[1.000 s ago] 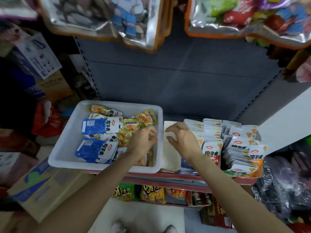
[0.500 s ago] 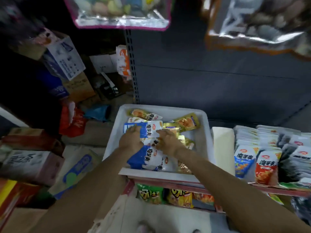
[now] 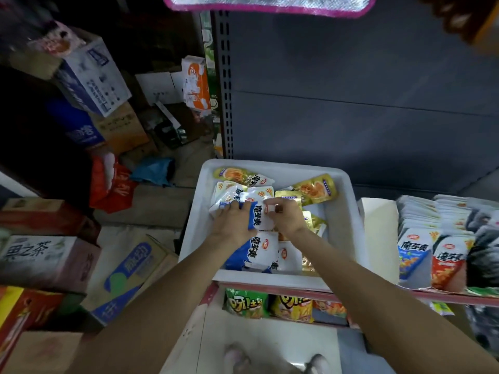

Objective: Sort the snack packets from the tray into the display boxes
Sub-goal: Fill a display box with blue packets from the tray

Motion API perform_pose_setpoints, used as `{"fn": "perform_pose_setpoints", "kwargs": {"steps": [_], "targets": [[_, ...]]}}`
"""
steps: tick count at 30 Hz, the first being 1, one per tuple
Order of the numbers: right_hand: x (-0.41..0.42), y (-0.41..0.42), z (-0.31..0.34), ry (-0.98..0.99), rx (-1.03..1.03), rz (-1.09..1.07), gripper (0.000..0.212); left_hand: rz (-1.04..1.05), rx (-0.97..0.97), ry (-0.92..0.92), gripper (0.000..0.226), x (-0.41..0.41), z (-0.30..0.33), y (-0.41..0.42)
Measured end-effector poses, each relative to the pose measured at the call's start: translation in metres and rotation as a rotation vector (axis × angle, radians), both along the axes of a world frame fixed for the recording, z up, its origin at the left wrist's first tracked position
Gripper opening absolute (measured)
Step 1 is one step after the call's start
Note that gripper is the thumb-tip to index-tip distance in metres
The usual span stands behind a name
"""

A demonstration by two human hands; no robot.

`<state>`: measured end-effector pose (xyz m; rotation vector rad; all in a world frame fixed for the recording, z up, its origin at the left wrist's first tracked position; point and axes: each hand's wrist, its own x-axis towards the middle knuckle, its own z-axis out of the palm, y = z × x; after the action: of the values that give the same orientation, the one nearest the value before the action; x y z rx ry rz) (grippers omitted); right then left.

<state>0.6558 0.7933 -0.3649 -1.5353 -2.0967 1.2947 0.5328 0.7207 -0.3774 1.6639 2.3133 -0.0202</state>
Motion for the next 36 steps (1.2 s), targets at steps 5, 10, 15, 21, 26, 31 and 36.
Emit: {"fn": "perform_pose_setpoints", "kwargs": {"steps": [5, 10, 15, 21, 26, 31, 36], "targets": [[0.029, 0.009, 0.027, 0.247, 0.002, -0.142, 0.031, -0.139, 0.288, -0.063, 0.049, 0.020, 0.022, 0.003], [0.064, 0.018, 0.055, 0.439, -0.093, -0.212, 0.015, -0.086, 0.426, -0.127, 0.031, 0.053, 0.039, 0.011], [0.116, 0.031, 0.070, 0.104, 0.363, -0.012, 0.015, 0.013, 0.524, -0.331, 0.019, 0.097, 0.063, 0.024], [0.194, 0.046, 0.102, 0.139, 0.521, 0.058, 0.013, -0.063, 0.570, -0.703, 0.009, 0.161, 0.083, 0.046], [0.262, 0.064, 0.115, 0.156, 0.537, 0.067, 0.018, -0.082, 0.512, -0.889, 0.003, 0.223, 0.087, 0.070], [0.305, 0.077, 0.103, 0.090, 0.501, 0.056, 0.011, -0.104, 0.525, -0.782, 0.008, 0.263, 0.074, 0.089], [0.317, 0.080, 0.091, 0.057, 0.554, 0.039, 0.008, -0.057, 0.570, -0.681, 0.008, 0.281, 0.069, 0.094]]}}
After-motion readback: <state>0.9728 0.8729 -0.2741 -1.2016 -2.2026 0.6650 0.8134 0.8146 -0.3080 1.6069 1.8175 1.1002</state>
